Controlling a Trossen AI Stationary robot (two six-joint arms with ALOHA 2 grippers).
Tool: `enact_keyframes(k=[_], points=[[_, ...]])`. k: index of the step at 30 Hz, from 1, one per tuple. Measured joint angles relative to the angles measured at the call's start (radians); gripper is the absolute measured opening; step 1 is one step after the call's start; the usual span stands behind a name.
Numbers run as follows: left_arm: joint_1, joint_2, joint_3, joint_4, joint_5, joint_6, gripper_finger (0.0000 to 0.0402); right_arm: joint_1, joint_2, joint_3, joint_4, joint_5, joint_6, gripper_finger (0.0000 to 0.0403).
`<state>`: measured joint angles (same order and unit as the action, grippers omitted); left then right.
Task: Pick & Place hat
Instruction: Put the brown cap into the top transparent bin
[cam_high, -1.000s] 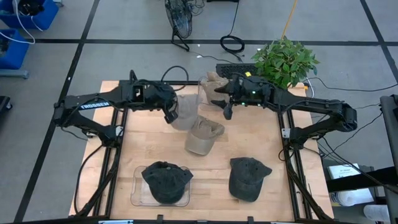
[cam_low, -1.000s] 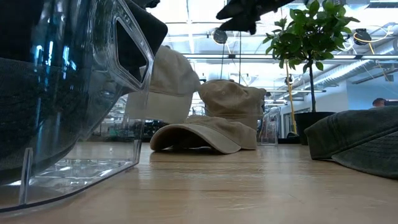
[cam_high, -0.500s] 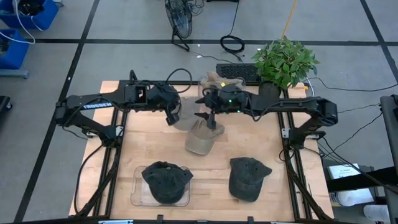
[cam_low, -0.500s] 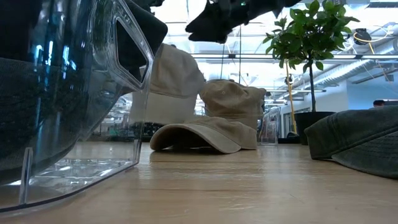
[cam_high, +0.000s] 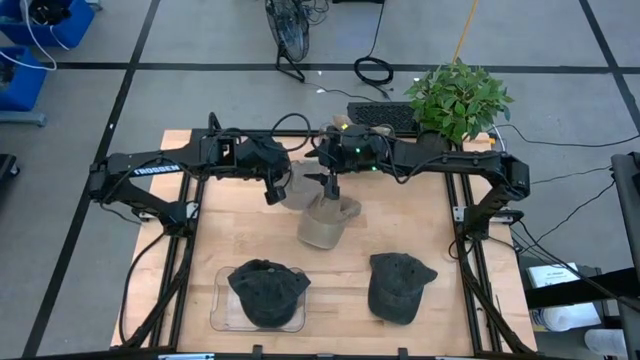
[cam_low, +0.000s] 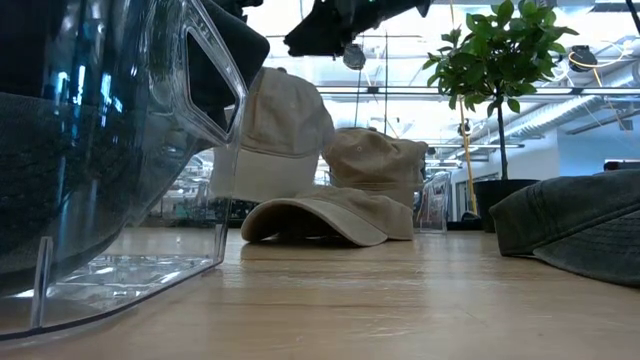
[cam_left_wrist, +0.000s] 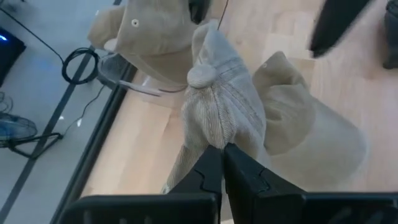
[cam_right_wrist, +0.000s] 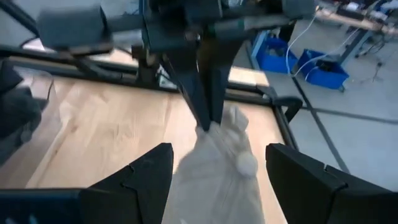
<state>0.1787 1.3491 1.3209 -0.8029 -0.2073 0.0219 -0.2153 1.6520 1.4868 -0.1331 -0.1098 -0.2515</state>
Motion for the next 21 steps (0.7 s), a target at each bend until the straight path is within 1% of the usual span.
enact_keyframes(k=[4, 8, 11, 13, 16, 19, 21], points=[[0.000, 0.000, 0.000, 0.024, 0.039, 0.021, 0.0005, -0.011, 0.027, 0.000, -0.046, -0.004, 0.000, 0.0240], [-0.006, 0.000, 0.000, 0.081, 0.050, 0.053, 0.0008, -0.011, 0.049, -0.001, -0.112, -0.055, 0.002, 0.0240], [-0.006, 0.000, 0.000, 0.106, 0.051, 0.070, 0.0005, -0.002, 0.051, -0.001, -0.175, -0.046, 0.000, 0.0240], [-0.006, 0.000, 0.000, 0.116, 0.051, 0.071, 0.0007, 0.002, 0.053, -0.001, -0.178, -0.024, 0.000, 0.0240], [-0.006, 0.000, 0.000, 0.117, 0.051, 0.068, 0.0007, 0.002, 0.048, -0.001, -0.174, -0.033, 0.005, 0.0238], [-0.006, 0.000, 0.000, 0.122, 0.051, 0.055, 0.0005, 0.004, 0.047, -0.001, -0.178, -0.050, 0.036, 0.0221], [-0.006, 0.000, 0.000, 0.125, 0.051, 0.054, 0.0010, 0.009, 0.047, -0.001, -0.180, -0.051, 0.044, 0.0197]])
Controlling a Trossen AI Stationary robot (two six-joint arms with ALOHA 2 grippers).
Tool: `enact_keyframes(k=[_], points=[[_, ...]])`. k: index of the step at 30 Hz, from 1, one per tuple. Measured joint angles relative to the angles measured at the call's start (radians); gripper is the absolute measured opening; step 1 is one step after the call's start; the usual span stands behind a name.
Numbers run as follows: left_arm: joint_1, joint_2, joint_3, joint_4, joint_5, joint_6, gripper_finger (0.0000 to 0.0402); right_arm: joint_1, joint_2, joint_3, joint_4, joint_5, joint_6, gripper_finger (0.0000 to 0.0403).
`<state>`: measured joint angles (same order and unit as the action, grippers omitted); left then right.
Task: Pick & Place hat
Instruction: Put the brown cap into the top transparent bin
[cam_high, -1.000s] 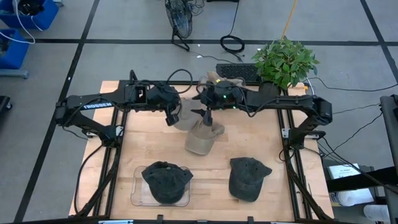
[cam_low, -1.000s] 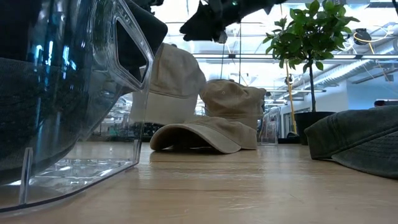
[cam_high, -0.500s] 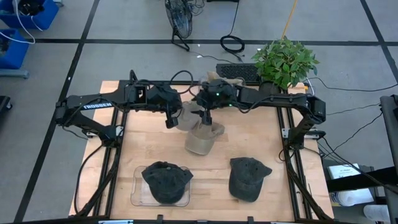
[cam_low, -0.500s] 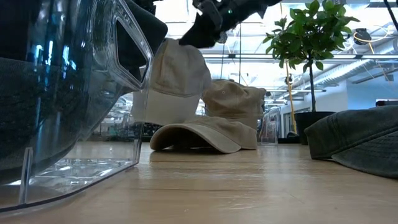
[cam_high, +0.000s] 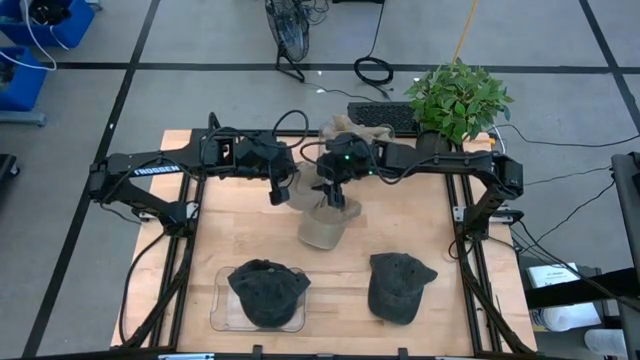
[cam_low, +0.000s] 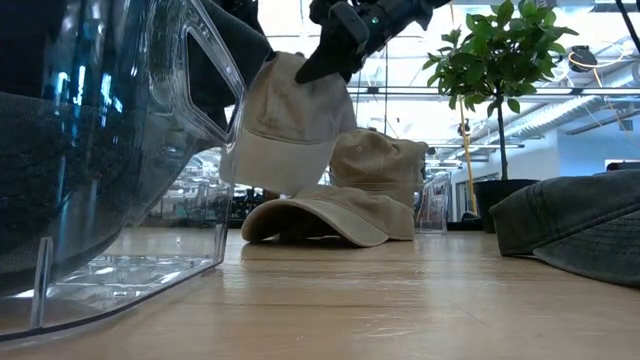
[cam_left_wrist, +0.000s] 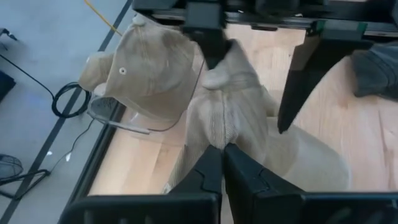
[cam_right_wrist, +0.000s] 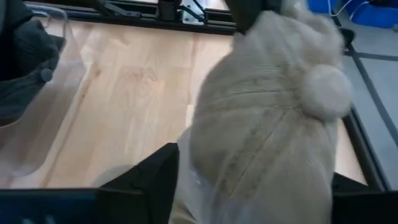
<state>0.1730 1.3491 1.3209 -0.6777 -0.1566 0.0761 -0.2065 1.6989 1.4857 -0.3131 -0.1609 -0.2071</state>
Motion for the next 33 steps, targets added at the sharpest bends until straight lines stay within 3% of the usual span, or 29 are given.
enact_keyframes(k=[8, 12, 17, 25, 29, 33], points=[[0.000, 0.000, 0.000, 0.055, -0.021, -0.006, 0.0016, 0.012, 0.000, 0.000, 0.004, 0.011, -0.015, 0.0015], [0.008, 0.000, 0.000, 0.057, -0.070, -0.012, 0.0051, 0.012, -0.019, 0.000, -0.056, 0.093, 0.002, 0.0013], [0.039, 0.000, 0.000, 0.062, -0.072, -0.022, 0.0121, 0.006, -0.075, 0.000, -0.140, 0.196, -0.022, 0.0003], [0.059, 0.000, 0.000, 0.179, -0.007, -0.027, 0.0227, -0.055, -0.194, 0.000, -0.216, 0.269, -0.069, 0.0001], [0.059, 0.029, 0.001, 0.238, 0.036, -0.008, 0.0244, -0.105, -0.246, 0.000, -0.247, 0.269, -0.132, 0.0001], [0.058, 0.103, 0.000, 0.292, 0.061, -0.010, 0.0236, -0.167, -0.279, -0.002, -0.295, 0.265, -0.235, 0.0001]])
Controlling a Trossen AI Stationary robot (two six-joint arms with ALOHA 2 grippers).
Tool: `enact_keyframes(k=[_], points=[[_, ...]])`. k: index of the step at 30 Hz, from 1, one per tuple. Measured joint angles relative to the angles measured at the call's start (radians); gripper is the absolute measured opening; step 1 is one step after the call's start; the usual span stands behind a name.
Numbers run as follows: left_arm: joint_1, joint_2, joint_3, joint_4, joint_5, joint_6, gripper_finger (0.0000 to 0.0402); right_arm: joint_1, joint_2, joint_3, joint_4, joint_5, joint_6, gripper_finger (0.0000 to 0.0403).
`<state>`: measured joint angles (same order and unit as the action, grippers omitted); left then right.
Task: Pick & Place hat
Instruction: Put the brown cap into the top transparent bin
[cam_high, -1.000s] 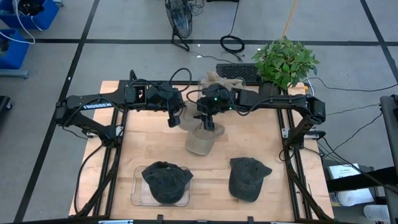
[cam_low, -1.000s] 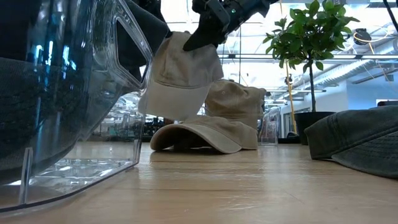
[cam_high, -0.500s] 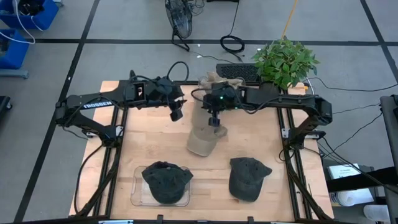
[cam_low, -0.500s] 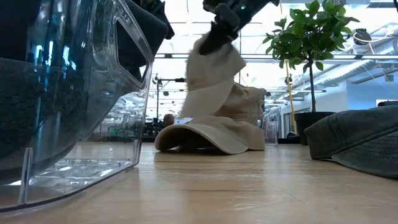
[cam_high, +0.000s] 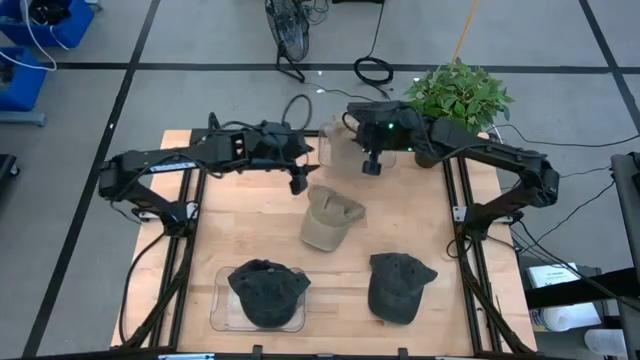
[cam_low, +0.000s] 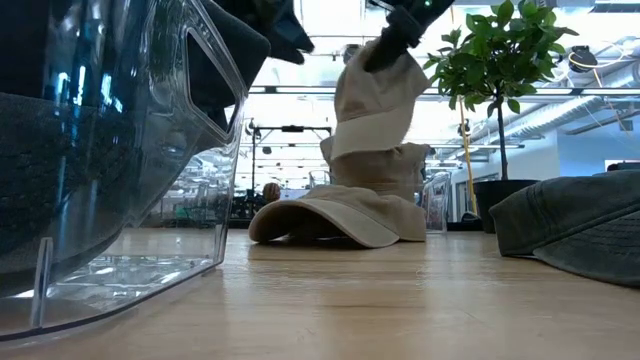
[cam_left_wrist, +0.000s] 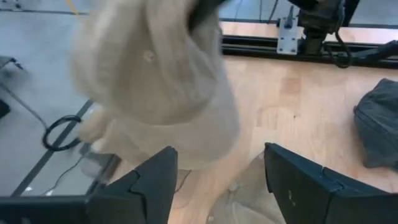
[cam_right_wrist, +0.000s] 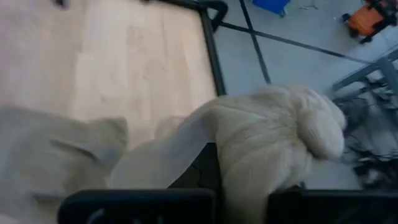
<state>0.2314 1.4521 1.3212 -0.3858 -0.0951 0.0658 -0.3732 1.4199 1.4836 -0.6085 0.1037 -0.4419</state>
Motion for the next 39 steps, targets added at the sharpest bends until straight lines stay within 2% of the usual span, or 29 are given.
enact_keyframes(k=[3, 6, 8, 15, 25, 30, 39], points=[[0.000, 0.065, 0.000, 0.052, 0.009, 0.005, 0.0220, -0.040, -0.006, -0.029, 0.012, -0.004, -0.061, 0.0001], [0.000, 0.123, -0.001, 0.098, 0.009, 0.005, 0.0203, -0.071, -0.004, -0.082, 0.031, -0.071, -0.068, 0.0000], [0.003, 0.155, -0.001, 0.130, 0.010, 0.004, 0.0192, -0.079, -0.004, -0.132, 0.104, -0.104, -0.068, 0.0000], [0.005, 0.250, -0.001, 0.205, 0.068, 0.027, 0.0165, -0.076, -0.029, -0.230, 0.253, -0.078, -0.101, 0.0000], [0.035, 0.358, -0.001, 0.327, 0.103, -0.019, 0.0148, -0.077, -0.065, -0.239, 0.295, -0.086, -0.107, 0.0000], [0.051, 0.389, 0.000, 0.387, 0.106, -0.042, 0.0147, -0.077, -0.065, -0.239, 0.294, -0.133, -0.121, 0.0000], [0.075, 0.428, 0.000, 0.442, 0.064, -0.042, 0.0147, -0.070, -0.071, -0.239, 0.294, -0.164, -0.149, 0.0000]])
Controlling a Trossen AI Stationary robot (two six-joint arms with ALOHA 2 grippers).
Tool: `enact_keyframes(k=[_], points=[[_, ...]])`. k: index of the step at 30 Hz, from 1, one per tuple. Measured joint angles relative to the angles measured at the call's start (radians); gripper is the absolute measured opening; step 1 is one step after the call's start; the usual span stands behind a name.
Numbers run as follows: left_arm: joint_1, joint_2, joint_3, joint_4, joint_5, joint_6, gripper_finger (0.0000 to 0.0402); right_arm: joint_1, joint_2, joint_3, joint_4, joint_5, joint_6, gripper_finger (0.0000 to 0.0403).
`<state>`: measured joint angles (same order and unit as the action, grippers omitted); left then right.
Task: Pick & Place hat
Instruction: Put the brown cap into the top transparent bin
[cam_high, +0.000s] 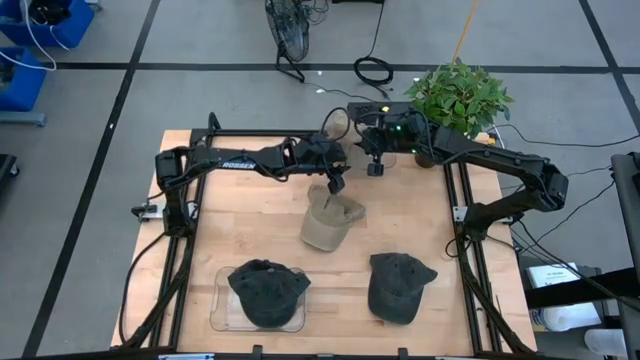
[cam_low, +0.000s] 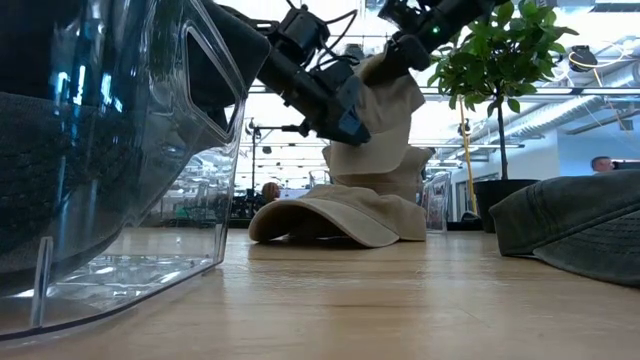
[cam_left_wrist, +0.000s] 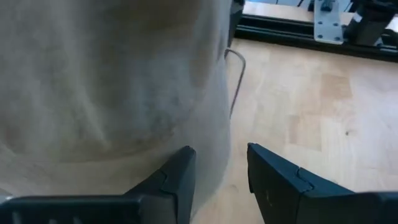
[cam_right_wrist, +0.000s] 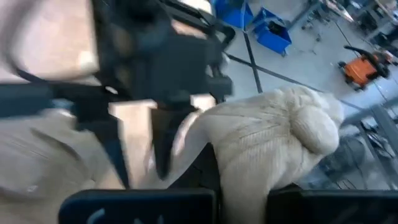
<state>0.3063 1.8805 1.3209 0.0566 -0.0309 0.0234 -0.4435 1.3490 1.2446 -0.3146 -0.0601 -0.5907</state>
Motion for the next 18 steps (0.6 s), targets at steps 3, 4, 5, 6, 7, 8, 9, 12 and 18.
enact_keyframes(k=[3, 4, 5, 6, 7, 8, 9, 12, 18], points=[[0.007, 0.000, 0.000, 0.020, -0.002, 0.031, 0.0147, 0.001, 0.000, 0.000, -0.004, -0.046, 0.008, 0.0000], [0.010, 0.000, 0.000, 0.022, -0.004, 0.039, 0.0147, 0.000, 0.000, 0.000, -0.010, -0.057, 0.022, 0.0000], [0.014, 0.000, 0.000, 0.022, -0.004, 0.042, 0.0147, 0.000, 0.002, 0.000, -0.011, -0.070, 0.031, 0.0000], [0.018, 0.000, 0.000, 0.022, -0.004, 0.043, 0.0147, 0.000, 0.004, 0.000, -0.012, -0.074, 0.036, 0.0000], [0.022, 0.000, 0.000, 0.022, -0.004, 0.036, 0.0147, 0.000, 0.005, 0.000, -0.015, -0.074, 0.040, 0.0000], [0.027, 0.000, 0.000, 0.022, -0.004, 0.023, 0.0147, 0.000, 0.005, 0.000, -0.022, -0.073, 0.047, 0.0000], [0.031, 0.000, 0.000, 0.024, -0.004, 0.010, 0.0147, 0.000, 0.005, 0.000, -0.029, -0.073, 0.057, 0.0000], [0.035, 0.000, 0.000, 0.023, -0.005, -0.002, 0.0147, -0.001, 0.012, 0.001, -0.060, -0.071, 0.096, 0.0000], [0.025, 0.000, 0.000, -0.022, -0.003, -0.003, 0.0147, -0.002, 0.022, -0.071, -0.057, -0.071, 0.148, 0.0000]])
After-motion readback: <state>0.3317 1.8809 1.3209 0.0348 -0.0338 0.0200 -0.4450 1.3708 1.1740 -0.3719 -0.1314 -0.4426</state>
